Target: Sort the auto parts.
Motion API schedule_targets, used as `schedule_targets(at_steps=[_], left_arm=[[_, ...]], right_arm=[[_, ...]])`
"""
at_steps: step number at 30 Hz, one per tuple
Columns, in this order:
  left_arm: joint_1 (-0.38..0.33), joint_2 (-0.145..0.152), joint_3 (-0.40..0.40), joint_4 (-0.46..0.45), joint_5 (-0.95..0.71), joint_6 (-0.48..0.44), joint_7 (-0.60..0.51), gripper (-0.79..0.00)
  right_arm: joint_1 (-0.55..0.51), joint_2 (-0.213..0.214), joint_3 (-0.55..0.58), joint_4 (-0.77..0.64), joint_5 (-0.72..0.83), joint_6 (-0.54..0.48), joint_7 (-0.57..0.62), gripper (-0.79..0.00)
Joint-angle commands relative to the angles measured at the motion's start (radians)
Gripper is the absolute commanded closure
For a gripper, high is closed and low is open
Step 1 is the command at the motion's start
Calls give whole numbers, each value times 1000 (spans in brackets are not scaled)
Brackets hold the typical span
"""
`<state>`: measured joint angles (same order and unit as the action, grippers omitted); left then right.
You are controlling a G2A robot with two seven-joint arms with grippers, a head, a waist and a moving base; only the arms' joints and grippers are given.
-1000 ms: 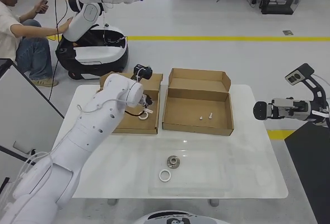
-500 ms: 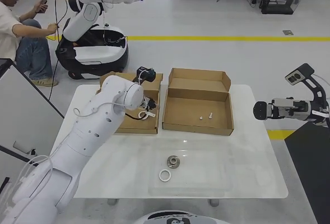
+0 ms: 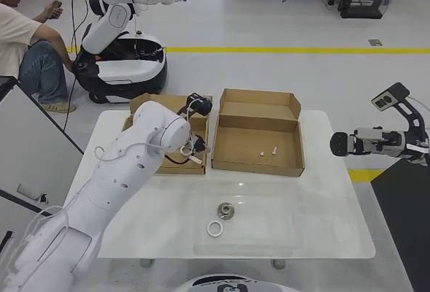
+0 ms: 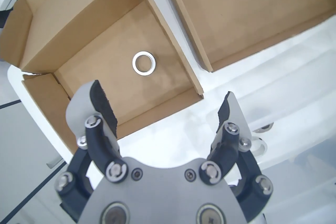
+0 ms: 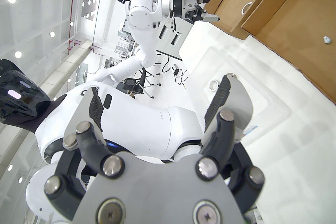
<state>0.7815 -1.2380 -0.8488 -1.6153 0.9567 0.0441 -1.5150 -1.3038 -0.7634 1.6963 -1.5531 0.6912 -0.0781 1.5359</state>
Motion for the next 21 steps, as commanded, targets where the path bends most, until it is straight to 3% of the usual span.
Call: schedule_targets(at_steps=[1, 12, 21], left_arm=[[7, 1, 15, -31, -16, -40, -21, -785], [-18, 31, 158, -114, -127, -145, -21, -785], [-46, 45, 194, -136, -245, -128, -21, -785]], right_arm=[[0, 0, 0, 0, 0, 0, 0, -785], [0, 0, 0, 0, 0, 0, 0, -785], [0, 0, 0, 0, 0, 0, 0, -785]])
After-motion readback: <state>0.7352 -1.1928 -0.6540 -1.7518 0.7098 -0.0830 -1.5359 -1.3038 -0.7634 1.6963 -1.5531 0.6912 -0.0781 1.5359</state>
